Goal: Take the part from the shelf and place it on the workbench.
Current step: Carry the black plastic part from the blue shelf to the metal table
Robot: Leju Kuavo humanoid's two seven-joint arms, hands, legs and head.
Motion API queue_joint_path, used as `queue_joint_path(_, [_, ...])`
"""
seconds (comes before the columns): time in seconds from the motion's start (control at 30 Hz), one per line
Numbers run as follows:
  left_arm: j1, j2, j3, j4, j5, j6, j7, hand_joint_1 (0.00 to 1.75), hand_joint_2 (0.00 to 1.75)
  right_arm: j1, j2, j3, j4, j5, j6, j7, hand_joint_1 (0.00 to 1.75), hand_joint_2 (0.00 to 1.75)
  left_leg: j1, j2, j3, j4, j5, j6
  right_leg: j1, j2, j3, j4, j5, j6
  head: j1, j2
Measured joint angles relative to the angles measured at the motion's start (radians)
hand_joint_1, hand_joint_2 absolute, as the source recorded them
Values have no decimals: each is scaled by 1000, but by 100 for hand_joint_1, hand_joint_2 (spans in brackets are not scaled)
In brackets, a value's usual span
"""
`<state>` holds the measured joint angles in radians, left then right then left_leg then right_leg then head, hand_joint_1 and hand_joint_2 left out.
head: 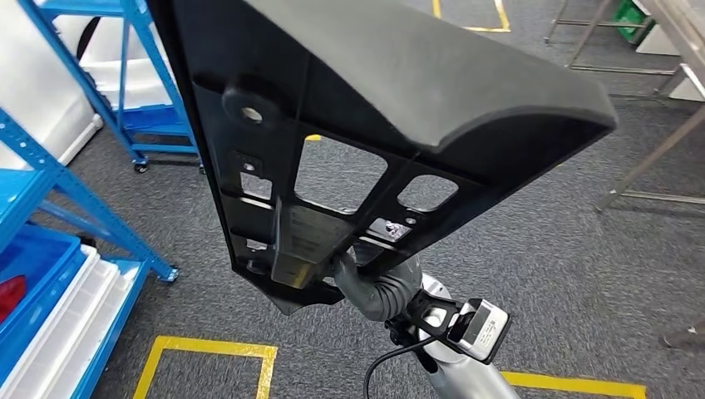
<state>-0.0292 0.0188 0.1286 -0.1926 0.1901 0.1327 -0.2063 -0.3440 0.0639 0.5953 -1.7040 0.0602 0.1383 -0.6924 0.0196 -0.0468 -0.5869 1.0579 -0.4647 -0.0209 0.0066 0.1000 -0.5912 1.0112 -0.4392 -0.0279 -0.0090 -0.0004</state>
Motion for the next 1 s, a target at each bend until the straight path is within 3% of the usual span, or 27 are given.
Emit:
queue_joint_path(0.07, [-1,0,0,0,-3,-9,-9,0,0,4,-3,-2,0,2,-4,-2,175,175,1,-26,16,-37,2,5,-3,20,-10,7,0,11,0,0])
queue_joint_path(0.13, [-5,-1,-1,0,-7,-13,-16,0,0,10,-7,-6,0,1,-8,-3,175,175,-1,-8,18,-42,6,15,-7,35,-16,8,2,23,0,0])
queue_joint_path(0.2, [-8,-2,-1,0,-12,-14,-19,0,0,15,-11,-12,-2,-5,-9,-4,175,175,1,16,23,-50,9,27,-5,2,-34,42,-18,33,0,0])
queue_joint_path(0.27, [-5,-3,-1,0,-12,-13,-22,0,0,17,-14,-15,-3,-11,-8,-5,175,175,1,41,28,-54,8,35,-5,-58,-91,151,-70,43,0,0])
queue_joint_path(0.33, [-2,-2,-1,0,-8,-10,-24,0,0,21,-15,-16,-2,-18,-3,-5,175,175,-1,67,29,-53,4,37,-11,-85,-156,266,-107,48,0,0])
queue_joint_path(0.37, [-2,-2,-1,0,-5,-8,-24,0,0,23,-16,-17,-1,-22,1,-5,175,175,-1,80,31,-53,2,37,-14,-92,-167,282,-102,49,0,0])
queue_joint_path(0.4, [-2,-2,0,0,-3,-5,-23,0,0,24,-16,-19,0,-26,4,-5,175,175,-1,92,33,-53,-1,35,-15,-97,-157,257,-79,48,0,0])
queue_joint_path(0.43, [-3,-2,1,0,0,-1,-22,0,0,24,-16,-21,0,-30,8,-5,175,175,-1,103,37,-53,-4,33,-15,-107,-127,197,-44,45,0,0])
queue_joint_path(0.5, [-4,-2,3,0,6,9,-19,0,0,18,-17,-25,1,-37,10,-5,175,175,-3,123,46,-53,-11,26,-8,-148,-55,60,5,36,0,0])
queue_joint_path(0.57, [-4,-2,6,0,8,18,-16,0,0,12,-17,-29,2,-43,11,-5,175,175,-6,139,52,-55,-16,15,3,-170,-27,3,12,26,0,0])
queue_joint_path(0.63, [-5,-3,9,0,6,25,-10,0,0,11,-18,-37,2,-47,12,-5,175,175,-7,158,59,-60,-20,3,7,-148,-26,0,12,17,0,0])
queue_joint_path(0.67, [-6,-4,9,0,5,28,-5,0,0,12,-18,-41,3,-49,13,-5,175,175,-5,155,62,-57,-26,-2,5,-137,-22,-7,14,11,0,0])
queue_joint_path(0.73, [-6,-7,9,0,2,31,5,0,0,11,-19,-47,3,-55,19,-5,175,175,-2,117,44,-5,-62,-9,-1,-116,-12,-19,19,0,0,0])
queue_joint_path(0.8, [-4,-9,10,0,3,34,12,0,0,9,-19,-50,5,-61,24,-5,175,175,0,69,-20,126,-124,-11,-1,-94,-9,-21,19,-8,0,0])
queue_joint_path(0.83, [-2,-10,10,0,3,36,13,0,0,9,-18,-50,7,-62,27,-4,175,175,0,60,-55,191,-145,-11,0,-81,-9,-20,18,-10,0,0])
queue_joint_path(0.87, [-1,-10,10,0,4,37,14,0,0,10,-18,-51,10,-63,28,-3,175,175,0,56,-80,228,-148,-11,1,-66,-8,-18,17,-11,0,0])
queue_joint_path(0.9, [1,-10,10,0,4,37,14,0,0,10,-18,-51,12,-64,28,-2,175,175,0,54,-87,227,-130,-10,2,-51,-8,-16,16,-11,0,0])
queue_joint_path(0.93, [2,-11,10,0,5,37,13,0,0,10,-18,-52,13,-64,29,-1,175,175,0,50,-74,183,-92,-8,2,-35,-6,-13,15,-10,0,0])
queue_joint_path(1.0, [3,-12,11,0,5,38,9,0,0,10,-19,-55,15,-66,32,-1,175,175,2,15,-20,42,-15,-2,3,-9,-6,-6,11,-4,0,0])
